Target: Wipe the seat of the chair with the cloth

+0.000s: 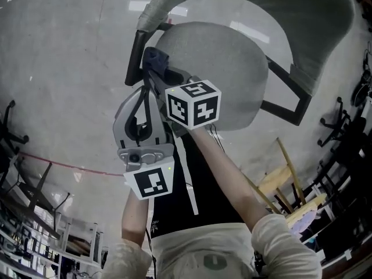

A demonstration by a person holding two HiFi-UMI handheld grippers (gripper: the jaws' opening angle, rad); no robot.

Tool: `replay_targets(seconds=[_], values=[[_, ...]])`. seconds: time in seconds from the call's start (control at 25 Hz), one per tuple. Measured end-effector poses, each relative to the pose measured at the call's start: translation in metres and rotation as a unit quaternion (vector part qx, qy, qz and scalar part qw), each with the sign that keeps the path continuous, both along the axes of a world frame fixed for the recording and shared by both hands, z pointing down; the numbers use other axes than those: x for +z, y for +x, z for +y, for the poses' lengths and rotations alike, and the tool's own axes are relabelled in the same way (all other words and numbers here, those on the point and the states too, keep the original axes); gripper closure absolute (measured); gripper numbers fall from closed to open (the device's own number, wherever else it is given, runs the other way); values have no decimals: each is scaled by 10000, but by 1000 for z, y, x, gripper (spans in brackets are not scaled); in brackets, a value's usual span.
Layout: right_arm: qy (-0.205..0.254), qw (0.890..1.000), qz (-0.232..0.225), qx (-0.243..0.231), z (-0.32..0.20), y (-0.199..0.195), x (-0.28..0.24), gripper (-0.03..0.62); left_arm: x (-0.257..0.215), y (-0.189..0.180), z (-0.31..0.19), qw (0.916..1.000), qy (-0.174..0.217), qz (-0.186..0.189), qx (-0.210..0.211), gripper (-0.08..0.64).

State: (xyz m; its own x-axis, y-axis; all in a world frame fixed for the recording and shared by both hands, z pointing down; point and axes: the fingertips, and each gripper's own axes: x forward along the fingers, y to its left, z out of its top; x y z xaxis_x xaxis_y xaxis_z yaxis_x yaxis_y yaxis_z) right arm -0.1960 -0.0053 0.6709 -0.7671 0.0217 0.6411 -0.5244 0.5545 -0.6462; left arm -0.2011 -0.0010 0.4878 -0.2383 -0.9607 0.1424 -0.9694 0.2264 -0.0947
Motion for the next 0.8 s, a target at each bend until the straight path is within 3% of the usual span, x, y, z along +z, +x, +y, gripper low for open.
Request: replay_targets(seconds=[0.24, 0.48, 0.8], values=[[-143, 9994, 300, -33, 4, -1, 37, 535, 7, 0, 2, 9999, -78, 39, 61, 545], [165, 9975, 607, -313, 1, 4, 48, 535, 6, 4, -2, 9998, -115, 6, 163, 545], [275, 9962, 796, -212, -2, 20, 50, 535, 5, 17, -13, 9989, -137, -11, 455, 545]])
